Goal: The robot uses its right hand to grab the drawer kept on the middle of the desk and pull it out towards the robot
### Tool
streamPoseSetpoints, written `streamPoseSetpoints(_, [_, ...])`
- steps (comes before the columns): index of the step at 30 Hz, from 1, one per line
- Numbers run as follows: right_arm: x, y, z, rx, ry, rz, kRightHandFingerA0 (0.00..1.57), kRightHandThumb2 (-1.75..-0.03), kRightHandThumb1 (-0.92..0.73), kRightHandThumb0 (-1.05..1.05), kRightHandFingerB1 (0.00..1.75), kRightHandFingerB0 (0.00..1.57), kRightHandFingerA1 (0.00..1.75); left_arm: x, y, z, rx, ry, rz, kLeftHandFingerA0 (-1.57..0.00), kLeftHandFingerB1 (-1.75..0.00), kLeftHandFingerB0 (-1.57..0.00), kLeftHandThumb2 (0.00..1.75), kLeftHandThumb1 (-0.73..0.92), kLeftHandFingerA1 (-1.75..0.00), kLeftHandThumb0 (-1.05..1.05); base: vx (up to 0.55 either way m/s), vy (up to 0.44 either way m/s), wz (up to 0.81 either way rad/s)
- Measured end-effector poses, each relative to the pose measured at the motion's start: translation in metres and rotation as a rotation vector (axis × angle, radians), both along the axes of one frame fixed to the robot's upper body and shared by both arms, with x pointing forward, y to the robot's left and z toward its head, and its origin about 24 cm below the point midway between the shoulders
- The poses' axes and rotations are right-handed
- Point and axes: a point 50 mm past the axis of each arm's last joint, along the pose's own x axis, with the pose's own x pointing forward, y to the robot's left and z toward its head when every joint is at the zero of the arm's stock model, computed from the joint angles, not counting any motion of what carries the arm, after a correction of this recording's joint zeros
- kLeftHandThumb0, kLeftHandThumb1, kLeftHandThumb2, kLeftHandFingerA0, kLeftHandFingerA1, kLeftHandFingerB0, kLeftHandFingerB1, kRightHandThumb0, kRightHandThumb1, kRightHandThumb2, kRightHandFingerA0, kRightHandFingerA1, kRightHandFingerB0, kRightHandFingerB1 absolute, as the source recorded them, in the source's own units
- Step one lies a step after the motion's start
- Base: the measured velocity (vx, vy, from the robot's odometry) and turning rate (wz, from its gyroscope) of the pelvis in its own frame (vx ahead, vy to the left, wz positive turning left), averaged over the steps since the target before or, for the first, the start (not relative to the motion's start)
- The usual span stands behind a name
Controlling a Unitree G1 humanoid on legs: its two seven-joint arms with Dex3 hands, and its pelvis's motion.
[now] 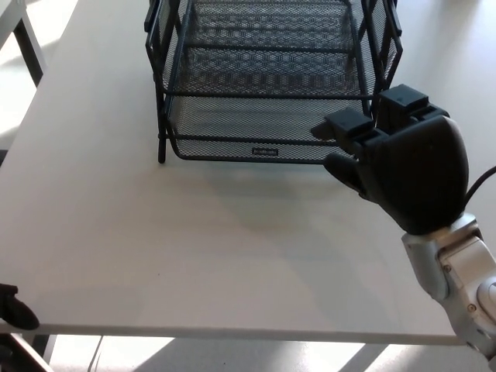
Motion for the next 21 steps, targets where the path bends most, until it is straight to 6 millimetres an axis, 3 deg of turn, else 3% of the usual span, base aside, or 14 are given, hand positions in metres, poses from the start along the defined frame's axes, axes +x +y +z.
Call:
streamPoseSetpoints(9, [0.004,-0.005,0.006,0.002,-0.006,-0.022,0.87,-0.61,-0.53,-0.42,0.66,0.90,1.53,0.000,0.001,0.000,0.000,0.000,0.000,-0.82,-0.59,-0.84,0.56,0.54,-0.88,-0.28,0.00,0.000,0.00])
streamPoseSetpoints(12, [0.004,-0.005,0.007,0.001,-0.008,-0.021,0.90,-0.63,-0.62,-0.39,0.62,0.86,1.49,0.000,0.001,0.000,0.000,0.001,0.000,-0.82,-0.59,-0.83,0.57,0.54,-0.88,-0.29,0.00,0.000,0.00])
streamPoseSetpoints(14, [0.005,-0.006,0.007,-0.004,-0.011,-0.022,0.78,-0.59,-0.61,-0.44,0.45,0.65,1.11,0.000,0.001,0.000,0.000,0.001,0.000,-0.82,-0.60,-0.83,0.57,0.53,-0.89,-0.29,0.00,0.000,0.00])
streamPoseSetpoints(16, [0.005,-0.007,0.009,-0.003,-0.017,-0.025,0.78,-0.59,-0.61,-0.44,0.45,0.65,1.11,0.000,0.000,0.000,0.000,0.002,0.000,-0.82,-0.60,-0.83,0.57,0.53,-0.89,-0.29,0.00,0.000,0.00])
streamPoseSetpoints(17, [0.005,-0.007,0.009,-0.002,-0.020,-0.027,0.49,-0.59,-0.62,-0.52,0.36,0.37,0.73,0.000,0.000,0.000,0.000,0.002,0.000,-0.81,-0.60,-0.83,0.57,0.54,-0.89,-0.29,0.00,0.000,0.00])
streamPoseSetpoints(18, [0.004,-0.008,0.011,0.001,-0.023,-0.029,0.49,-0.59,-0.62,-0.52,0.36,0.37,0.73,-0.001,0.000,0.000,0.000,0.003,0.000,-0.81,-0.60,-0.83,0.57,0.54,-0.89,-0.29,0.00,0.000,0.00])
streamPoseSetpoints(19, [0.003,-0.009,0.016,0.007,-0.033,-0.027,0.38,-0.59,-0.58,-0.55,0.35,0.31,0.65,-0.001,0.000,0.000,0.000,0.003,-0.001,-0.81,-0.61,-0.83,0.56,0.55,-0.90,-0.29,0.00,0.000,0.00])
streamPoseSetpoints(21, [0.001,-0.009,0.026,0.016,-0.049,-0.025,0.27,-0.57,-0.60,-0.57,0.36,0.30,0.67,-0.001,0.000,0.000,0.000,0.002,-0.002,-0.81,-0.59,-0.83,0.56,0.54,-0.89,-0.28,0.00,0.000,0.00])
